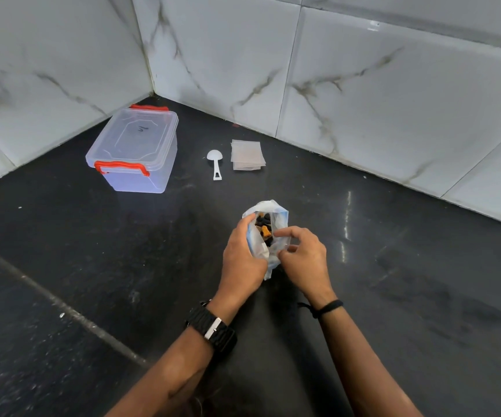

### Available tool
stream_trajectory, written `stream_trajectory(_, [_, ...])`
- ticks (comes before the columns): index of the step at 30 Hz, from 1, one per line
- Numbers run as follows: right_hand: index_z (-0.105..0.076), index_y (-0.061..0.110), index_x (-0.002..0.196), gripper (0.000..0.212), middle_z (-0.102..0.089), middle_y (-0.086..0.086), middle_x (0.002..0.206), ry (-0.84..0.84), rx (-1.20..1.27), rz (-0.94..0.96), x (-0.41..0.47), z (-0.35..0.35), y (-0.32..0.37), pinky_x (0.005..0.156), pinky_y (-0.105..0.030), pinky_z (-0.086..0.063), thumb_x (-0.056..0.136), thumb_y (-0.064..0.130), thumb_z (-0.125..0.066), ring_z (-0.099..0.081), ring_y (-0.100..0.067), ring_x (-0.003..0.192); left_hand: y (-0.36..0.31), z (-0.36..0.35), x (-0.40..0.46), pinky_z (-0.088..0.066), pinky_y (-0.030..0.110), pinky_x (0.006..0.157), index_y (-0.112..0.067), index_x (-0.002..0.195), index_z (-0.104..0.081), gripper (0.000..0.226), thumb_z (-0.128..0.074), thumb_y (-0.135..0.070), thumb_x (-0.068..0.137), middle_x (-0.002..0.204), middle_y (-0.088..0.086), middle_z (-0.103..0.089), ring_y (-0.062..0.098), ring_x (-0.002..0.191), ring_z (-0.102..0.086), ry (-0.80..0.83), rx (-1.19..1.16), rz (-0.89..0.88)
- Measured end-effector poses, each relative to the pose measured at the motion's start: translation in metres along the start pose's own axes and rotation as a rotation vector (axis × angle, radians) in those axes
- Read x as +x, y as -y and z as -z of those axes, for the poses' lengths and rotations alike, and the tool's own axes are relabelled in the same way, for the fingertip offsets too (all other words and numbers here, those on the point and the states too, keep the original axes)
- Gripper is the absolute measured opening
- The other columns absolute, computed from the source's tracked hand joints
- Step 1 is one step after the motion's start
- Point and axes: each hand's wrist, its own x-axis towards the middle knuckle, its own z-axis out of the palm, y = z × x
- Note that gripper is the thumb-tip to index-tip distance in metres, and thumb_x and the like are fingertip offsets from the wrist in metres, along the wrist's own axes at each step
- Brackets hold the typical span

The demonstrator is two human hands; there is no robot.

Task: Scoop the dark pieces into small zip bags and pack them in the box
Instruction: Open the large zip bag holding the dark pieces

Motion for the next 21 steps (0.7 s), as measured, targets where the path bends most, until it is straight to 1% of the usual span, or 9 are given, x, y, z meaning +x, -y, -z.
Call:
stream_trajectory(3, [-0.066,0.027,0.086,0.047,-0.063,0.005,0.102,-0.003,0.072,-0.064,0.002,0.002,-0.004,0.073,-0.037,-0.058,0.071,-0.014,-0.05,-0.066,-0.023,0.081,0.004,-0.001,0.002,-0.046,0.03,0.099,-0.031,0.132,-0.045,0.076,-0.061,0.014,0.073,0.127,-0.01,-0.048,0.01,0.117,-0.049,0.008,-0.096,0.043])
stream_trajectory(5, [-0.068,0.025,0.081,0.047,-0.064,0.007,0.094,-0.016,0.152,-0.11,0.003,0.006,-0.004,0.074,-0.041,-0.058,0.069,-0.016,-0.046,-0.066,-0.025,0.083,0.004,-0.001,0.004,-0.054,0.039,0.091,-0.034,0.119,-0.054,0.074,-0.054,0.021,0.07,0.124,-0.002,-0.056,0.02,0.113,-0.057,-0.001,-0.267,0.116])
stream_trajectory(8, [-0.068,0.014,0.083,0.046,-0.069,-0.012,0.092,0.003,0.419,-0.239,0.005,0.011,-0.004,0.077,-0.049,-0.057,0.071,-0.02,-0.041,-0.066,-0.029,0.084,-0.001,0.005,0.006,-0.059,0.039,0.071,-0.022,0.105,-0.061,0.07,-0.038,0.032,0.068,0.119,0.016,-0.059,0.033,0.107,-0.06,0.028,-0.625,0.36])
stream_trajectory(10, [-0.064,0.007,0.087,0.043,-0.066,-0.021,0.091,0.047,0.634,-0.361,0.007,0.015,-0.001,0.072,-0.043,-0.056,0.075,-0.023,-0.037,-0.065,-0.03,0.078,-0.005,0.01,0.008,-0.058,0.039,0.068,-0.013,0.102,-0.062,0.066,-0.028,0.033,0.069,0.112,0.02,-0.059,0.035,0.1,-0.061,0.075,-0.845,0.525])
stream_trajectory(12, [-0.059,0.005,0.091,0.042,-0.064,-0.02,0.091,0.09,0.836,-0.504,0.009,0.017,0.001,0.073,-0.039,-0.055,0.078,-0.024,-0.032,-0.064,-0.03,0.08,-0.003,0.012,0.011,-0.057,0.039,0.069,-0.01,0.096,-0.058,0.061,-0.019,0.03,0.071,0.102,0.021,-0.059,0.034,0.091,-0.061,0.084,-0.982,0.661])
stream_trajectory(15, [-0.053,0.008,0.09,0.043,-0.059,-0.021,0.097,0.129,1.131,-0.719,0.012,0.011,-0.007,0.088,-0.049,-0.049,0.081,-0.021,-0.022,-0.06,-0.035,0.089,0.0,0.009,0.013,-0.058,0.035,0.058,-0.006,0.091,-0.05,0.055,-0.015,0.026,0.062,0.093,0.021,-0.058,0.034,0.082,-0.06,0.069,-1.06,0.77])
stream_trajectory(17, [-0.049,0.01,0.084,0.044,-0.056,-0.021,0.098,0.14,1.241,-0.78,0.013,0.005,-0.016,0.098,-0.054,-0.042,0.08,-0.019,-0.016,-0.056,-0.038,0.101,0.003,0.007,0.012,-0.059,0.034,0.054,-0.004,0.088,-0.048,0.051,-0.02,0.019,0.053,0.089,0.02,-0.058,0.035,0.08,-0.06,0.07,-1.087,0.774])
stream_trajectory(19, [-0.05,0.007,0.083,0.043,-0.056,-0.022,0.103,0.148,1.225,-0.759,0.012,-0.001,-0.023,0.103,-0.057,-0.038,0.076,-0.018,-0.016,-0.053,-0.042,0.111,0.006,0.006,0.01,-0.057,0.037,0.057,-0.004,0.085,-0.047,0.038,-0.025,0.014,0.06,0.082,0.018,-0.06,0.034,0.074,-0.062,0.077,-1.08,0.735])
stream_trajectory(21, [-0.052,0.003,0.085,0.035,-0.054,-0.021,0.103,0.115,1.158,-0.692,0.012,-0.005,-0.026,0.099,-0.053,-0.043,0.074,-0.014,-0.024,-0.055,-0.04,0.107,0.007,0.004,0.008,-0.055,0.035,0.057,-0.004,0.083,-0.049,0.018,-0.033,0.003,0.08,0.075,0.013,-0.061,0.027,0.065,-0.063,0.112,-0.981,0.66])
